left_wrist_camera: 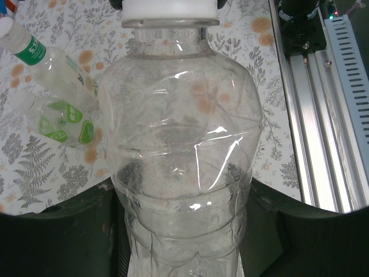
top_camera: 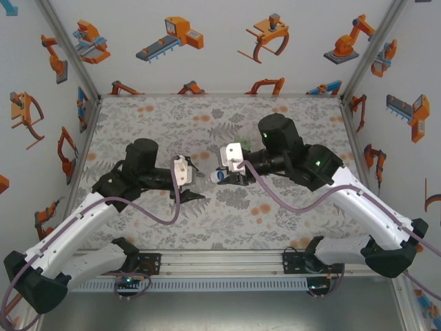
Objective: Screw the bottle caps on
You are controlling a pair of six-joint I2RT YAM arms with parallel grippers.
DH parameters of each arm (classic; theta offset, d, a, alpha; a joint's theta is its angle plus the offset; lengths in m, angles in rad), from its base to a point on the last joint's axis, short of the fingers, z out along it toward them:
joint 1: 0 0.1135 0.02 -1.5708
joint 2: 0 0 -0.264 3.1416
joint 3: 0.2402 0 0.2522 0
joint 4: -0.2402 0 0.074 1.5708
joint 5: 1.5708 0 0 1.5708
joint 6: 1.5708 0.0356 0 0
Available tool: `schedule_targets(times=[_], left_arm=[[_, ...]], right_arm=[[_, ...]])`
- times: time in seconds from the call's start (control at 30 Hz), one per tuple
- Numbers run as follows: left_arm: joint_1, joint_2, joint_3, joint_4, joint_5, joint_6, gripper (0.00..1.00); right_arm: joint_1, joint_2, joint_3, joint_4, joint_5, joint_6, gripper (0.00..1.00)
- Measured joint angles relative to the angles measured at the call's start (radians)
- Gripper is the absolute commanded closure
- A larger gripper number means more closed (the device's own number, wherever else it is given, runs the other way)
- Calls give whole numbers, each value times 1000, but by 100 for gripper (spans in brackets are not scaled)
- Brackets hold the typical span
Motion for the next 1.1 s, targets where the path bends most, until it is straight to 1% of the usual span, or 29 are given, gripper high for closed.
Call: schedule_targets(times=[0.03,0.1,0.2,0.33,0.47,0.6,0.73,0.83,0.93,1.0,1.1], left_arm=[[0,0,0,-1,1,1,100],[0,0,0,-1,0,0,100],[0,0,0,0,-13,0,100],[0,-1,0,0,-58,0,100],[-1,-8,0,-2,-87,0,100],[-1,-15,0,-1,-109,-2,100],[1,-15,0,-2,-134,-19,100],[2,-15,0,2,-147,-30,100],[2,-14,0,23,-152,-39,100],[2,-13,0,40,-158,-43,100],[2,-6,0,40,-169,-45,100]], right_arm=[[0,0,0,0,-2,4,90],[0,0,0,2,0,10,100],[0,0,-3,16,23,52,100],[0,-23,-61,97,66,187,100],[-1,-61,-138,214,110,393,100],[0,-112,-244,374,182,668,100],[9,-161,-362,535,295,981,100],[34,-155,-344,509,410,1151,100],[59,-123,-254,382,524,1306,100],[66,-105,-212,324,573,1393,100],[69,-98,-204,288,615,1507,100]])
